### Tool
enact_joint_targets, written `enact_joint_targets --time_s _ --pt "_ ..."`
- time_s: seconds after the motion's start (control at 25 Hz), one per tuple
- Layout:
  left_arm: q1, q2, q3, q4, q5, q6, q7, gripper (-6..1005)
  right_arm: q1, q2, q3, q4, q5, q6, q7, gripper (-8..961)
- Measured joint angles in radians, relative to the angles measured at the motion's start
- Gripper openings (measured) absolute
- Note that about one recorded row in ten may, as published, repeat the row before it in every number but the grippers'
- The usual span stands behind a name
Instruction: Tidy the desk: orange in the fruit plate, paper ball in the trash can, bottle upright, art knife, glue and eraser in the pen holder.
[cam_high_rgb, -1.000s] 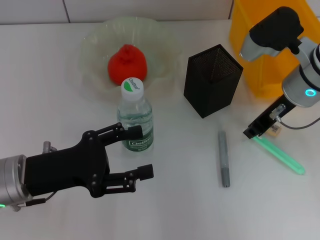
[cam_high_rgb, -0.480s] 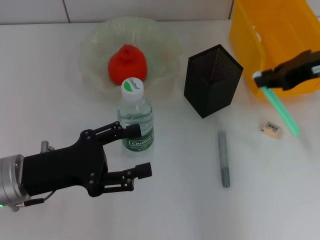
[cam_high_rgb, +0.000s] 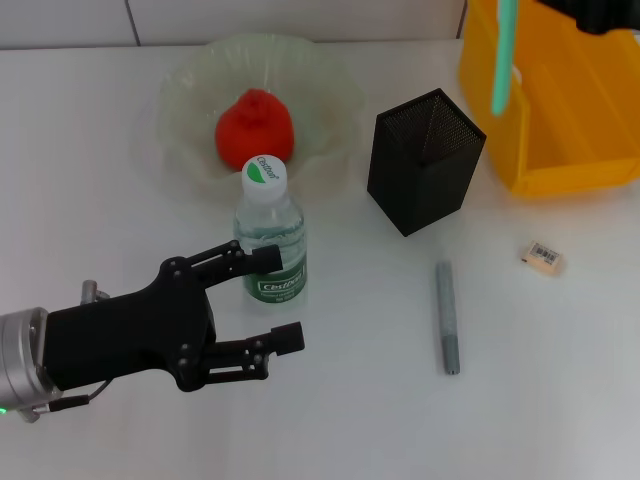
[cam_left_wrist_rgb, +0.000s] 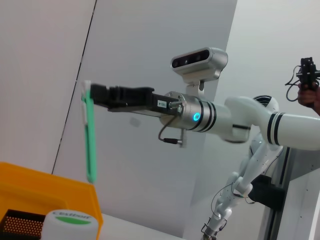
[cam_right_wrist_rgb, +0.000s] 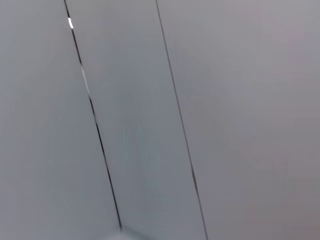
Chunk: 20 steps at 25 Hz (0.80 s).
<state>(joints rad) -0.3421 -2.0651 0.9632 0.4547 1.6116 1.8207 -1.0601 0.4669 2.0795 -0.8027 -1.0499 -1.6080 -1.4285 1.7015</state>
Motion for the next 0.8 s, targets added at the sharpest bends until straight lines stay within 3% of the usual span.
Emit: enact_joint_targets --time_s 0.12,0.36,0.8 --pt "-0.001 -0.001 0.0 -0.001 0.0 -0.001 0.0 860 0.043 0.0 0.0 0.178 0.11 0.027 -0.158 217" --pt "-0.003 -0.001 -0.01 -0.001 0.0 0.0 0.002 860 0.127 -0.001 -0.007 0.394 0.129 0.141 -0.313 225" --pt "-0.01 0.0 -0.014 -0.001 0.001 -0.004 0.005 859 0.105 -0.003 -0.006 0.374 0.123 0.086 -0.289 239"
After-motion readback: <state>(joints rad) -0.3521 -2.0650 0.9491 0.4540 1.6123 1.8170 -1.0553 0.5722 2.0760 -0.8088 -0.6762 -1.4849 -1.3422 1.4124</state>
